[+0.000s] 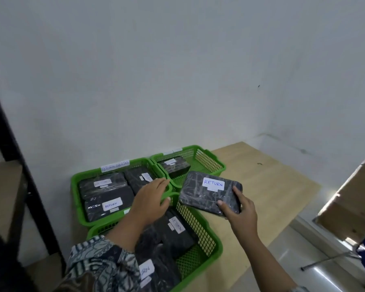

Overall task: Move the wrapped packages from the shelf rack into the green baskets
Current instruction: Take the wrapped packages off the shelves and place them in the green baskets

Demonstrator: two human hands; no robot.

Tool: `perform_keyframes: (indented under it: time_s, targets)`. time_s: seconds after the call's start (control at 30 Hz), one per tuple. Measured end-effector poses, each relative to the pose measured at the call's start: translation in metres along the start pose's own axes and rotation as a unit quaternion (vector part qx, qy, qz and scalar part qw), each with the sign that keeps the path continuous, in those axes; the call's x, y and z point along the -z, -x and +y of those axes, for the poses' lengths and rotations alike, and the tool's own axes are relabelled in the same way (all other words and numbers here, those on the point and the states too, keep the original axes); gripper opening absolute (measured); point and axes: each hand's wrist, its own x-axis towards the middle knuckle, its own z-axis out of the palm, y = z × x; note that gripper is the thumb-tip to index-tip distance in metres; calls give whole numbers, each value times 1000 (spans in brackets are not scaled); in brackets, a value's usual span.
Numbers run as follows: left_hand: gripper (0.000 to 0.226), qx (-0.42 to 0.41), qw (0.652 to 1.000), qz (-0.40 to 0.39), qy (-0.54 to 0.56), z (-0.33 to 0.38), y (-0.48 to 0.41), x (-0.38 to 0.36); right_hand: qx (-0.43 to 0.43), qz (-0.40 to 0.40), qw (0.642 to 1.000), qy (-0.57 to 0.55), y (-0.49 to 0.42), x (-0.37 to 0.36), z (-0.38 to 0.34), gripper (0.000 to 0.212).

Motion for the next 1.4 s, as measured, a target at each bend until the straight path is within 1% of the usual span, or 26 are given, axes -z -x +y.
perform_keyframes:
  time_s: [0.1,0.2,0.37,0.4,0.5,0.6,0.7,0.83,0.93,1.07,1.13,1.2,1.27,1.33,1.4]
  targets:
    - [58,7,1000,-25,5,-8,-27,-17,-18,-16,1000,6,-39,-14,20,68]
    - [59,39,998,-47,0,-18,-54,-36,-17,-47,999,9,-87,-33,45,69]
    - [61,115,991,-61,-2,-32,-97,-68,-14,-130,991,19,-179,-73,77,70]
    - [62,135,988,-71,-11,-33,-107,-76,-12,-158,987,20,-201,-83,86,70]
    - [66,175,977,-109,-52,-37,-123,-92,4,-209,977,30,-235,-101,94,70]
    - [69,227,962,-135,-73,-37,-146,-111,23,-277,960,30,-273,-118,105,67]
    - [71,263,951,-140,-81,-37,-159,-127,27,-347,936,48,-300,-132,115,67]
    - [73,292,942,-141,-85,-34,-167,-143,-18,-423,905,36,-327,-150,123,63]
    - [74,302,941,-123,-95,-31,-166,-153,-22,-478,876,54,-335,-164,128,65]
    - [76,293,945,-100,-108,-36,-160,-161,-16,-505,859,81,-323,-180,137,64]
    - [80,288,949,-81,-99,-37,-158,-163,14,-506,851,135,-317,-184,141,65]
    - [78,288,950,-65,-98,-38,-156,-167,39,-499,846,186,-314,-186,143,66]
    - [74,291,950,-47,-102,-37,-156,-170,52,-493,842,212,-313,-187,142,67]
    - [73,293,949,-43,-106,-36,-156,-171,78,-485,835,247,-312,-188,141,67]
    - [76,291,949,-56,-108,-36,-157,-170,90,-480,833,261,-312,-187,140,67]
